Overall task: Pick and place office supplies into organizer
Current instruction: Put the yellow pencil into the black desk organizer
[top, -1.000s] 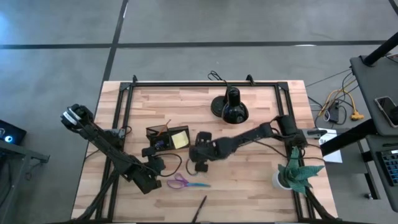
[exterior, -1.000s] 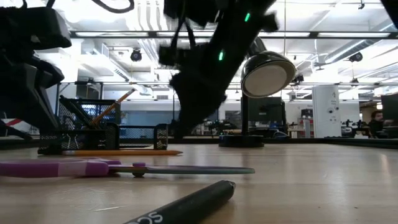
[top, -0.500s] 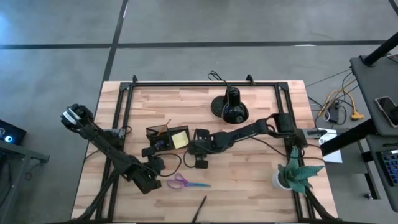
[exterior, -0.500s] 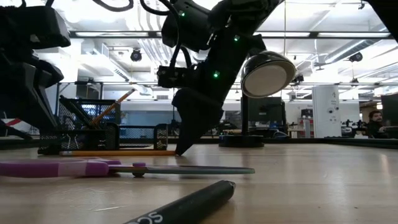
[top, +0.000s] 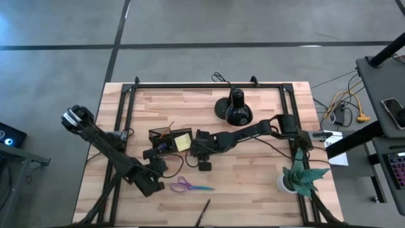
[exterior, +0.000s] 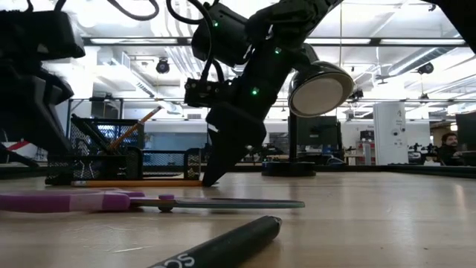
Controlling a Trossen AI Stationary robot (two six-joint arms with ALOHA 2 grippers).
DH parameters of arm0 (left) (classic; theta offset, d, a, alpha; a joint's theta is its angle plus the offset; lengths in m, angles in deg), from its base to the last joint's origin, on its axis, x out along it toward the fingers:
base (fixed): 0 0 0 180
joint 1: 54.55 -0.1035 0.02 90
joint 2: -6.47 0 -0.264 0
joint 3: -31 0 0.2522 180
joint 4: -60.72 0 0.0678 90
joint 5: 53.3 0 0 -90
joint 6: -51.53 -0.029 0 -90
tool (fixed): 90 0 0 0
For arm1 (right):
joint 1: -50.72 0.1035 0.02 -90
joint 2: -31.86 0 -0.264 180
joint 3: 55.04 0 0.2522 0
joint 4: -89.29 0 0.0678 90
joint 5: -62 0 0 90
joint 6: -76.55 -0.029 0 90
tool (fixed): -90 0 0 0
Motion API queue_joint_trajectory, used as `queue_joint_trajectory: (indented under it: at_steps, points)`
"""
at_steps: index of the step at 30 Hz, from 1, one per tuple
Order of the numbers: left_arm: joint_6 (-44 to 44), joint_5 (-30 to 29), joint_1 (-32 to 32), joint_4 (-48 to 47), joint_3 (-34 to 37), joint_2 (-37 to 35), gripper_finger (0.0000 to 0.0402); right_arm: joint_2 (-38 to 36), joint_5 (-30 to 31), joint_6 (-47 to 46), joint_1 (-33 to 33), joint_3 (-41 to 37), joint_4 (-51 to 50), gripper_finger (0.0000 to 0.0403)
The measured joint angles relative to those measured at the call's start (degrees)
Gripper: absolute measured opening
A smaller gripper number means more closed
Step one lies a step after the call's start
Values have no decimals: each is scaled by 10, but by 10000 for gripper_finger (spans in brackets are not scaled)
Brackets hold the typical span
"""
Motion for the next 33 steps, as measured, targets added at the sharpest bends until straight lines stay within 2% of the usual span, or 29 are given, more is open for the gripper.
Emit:
queue_joint_trajectory:
  at_steps: [3,5,10,14,21,29,33]
  points:
    - [1,-15,-1,-21,0,-12,0,9,-1,3,0,0,-4,27]
    - [3,-18,-4,-39,0,-22,0,16,-2,3,0,1,-5,17]
    - [53,-39,-6,-95,0,-53,0,23,-2,0,1,2,-6,14]
    - [60,-48,-6,-122,1,-70,0,23,-12,-12,0,1,-1,13]
    - [61,-59,-7,-125,4,-90,0,37,-43,-23,1,-1,5,12]
    - [103,-55,-7,-124,20,-87,0,38,-42,-24,7,-1,3,11]
    - [104,-55,-7,-124,21,-89,0,38,-79,-29,19,-1,1,11]
